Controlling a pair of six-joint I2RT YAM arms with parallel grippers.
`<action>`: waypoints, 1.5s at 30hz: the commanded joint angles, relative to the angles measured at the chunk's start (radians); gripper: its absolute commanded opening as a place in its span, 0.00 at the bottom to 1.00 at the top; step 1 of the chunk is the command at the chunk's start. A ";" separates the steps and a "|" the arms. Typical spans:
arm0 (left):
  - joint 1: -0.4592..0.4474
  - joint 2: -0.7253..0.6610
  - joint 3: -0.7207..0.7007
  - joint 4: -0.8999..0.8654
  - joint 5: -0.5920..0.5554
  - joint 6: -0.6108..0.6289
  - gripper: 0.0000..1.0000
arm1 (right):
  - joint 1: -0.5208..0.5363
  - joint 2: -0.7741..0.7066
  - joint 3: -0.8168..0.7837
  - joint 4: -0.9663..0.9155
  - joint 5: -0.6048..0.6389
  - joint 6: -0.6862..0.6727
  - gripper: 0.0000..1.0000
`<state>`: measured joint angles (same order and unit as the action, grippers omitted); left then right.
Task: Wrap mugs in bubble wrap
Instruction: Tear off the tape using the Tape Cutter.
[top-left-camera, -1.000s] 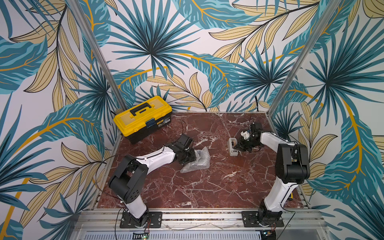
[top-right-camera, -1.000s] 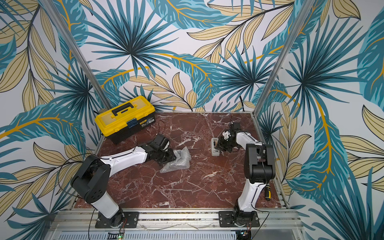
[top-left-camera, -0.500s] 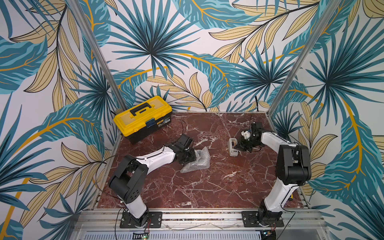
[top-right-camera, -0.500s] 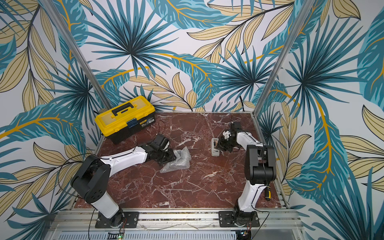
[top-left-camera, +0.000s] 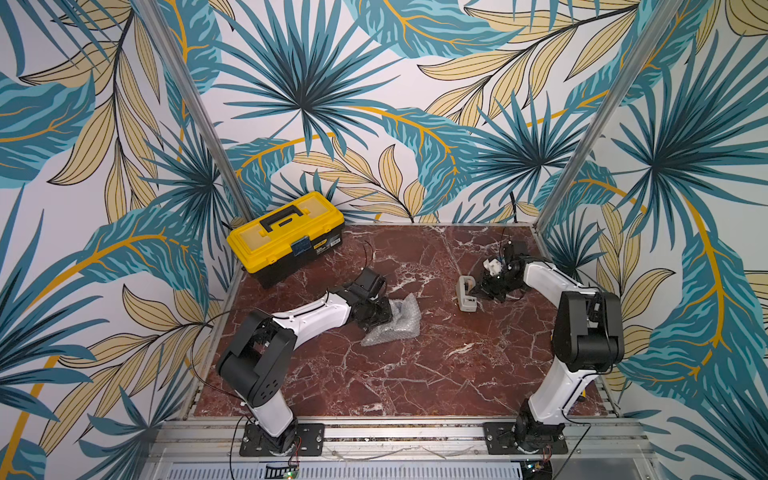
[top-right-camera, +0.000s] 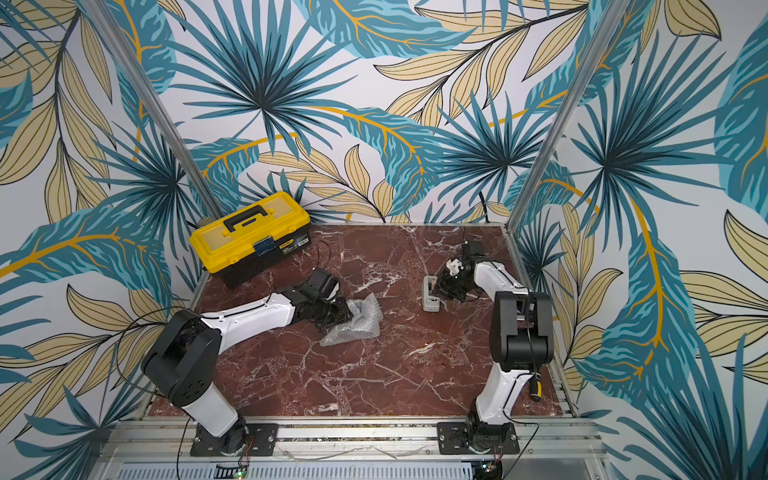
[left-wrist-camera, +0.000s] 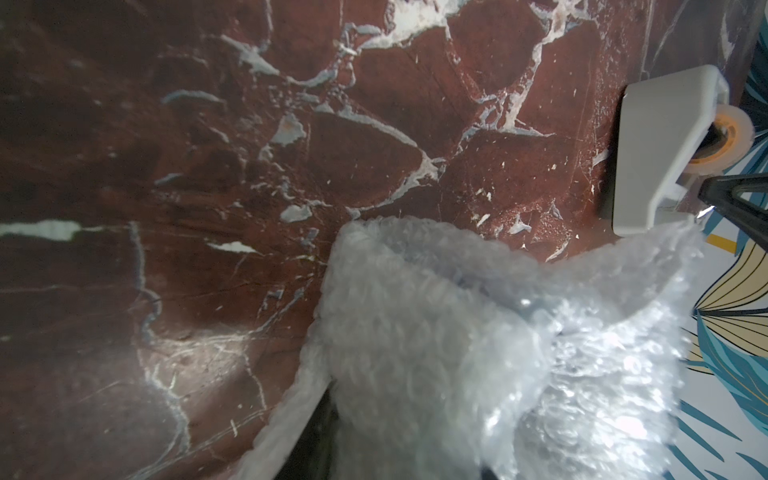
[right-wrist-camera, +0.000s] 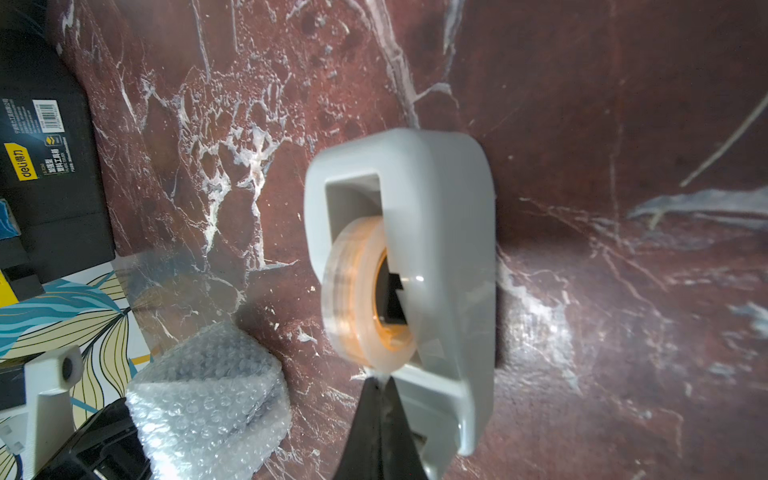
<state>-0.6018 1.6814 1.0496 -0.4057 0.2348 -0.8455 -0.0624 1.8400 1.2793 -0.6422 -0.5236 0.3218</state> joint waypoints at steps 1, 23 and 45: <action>-0.013 0.016 -0.015 -0.007 0.014 -0.003 0.33 | -0.004 -0.047 0.017 -0.029 -0.005 0.004 0.00; -0.013 0.017 -0.011 -0.007 0.015 -0.001 0.33 | -0.004 -0.062 0.042 -0.053 -0.010 0.003 0.00; -0.013 0.017 -0.012 -0.007 0.016 -0.001 0.33 | -0.002 -0.071 0.049 -0.063 -0.008 0.000 0.00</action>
<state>-0.6025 1.6817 1.0496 -0.4053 0.2352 -0.8455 -0.0624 1.8118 1.3018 -0.6876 -0.5205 0.3222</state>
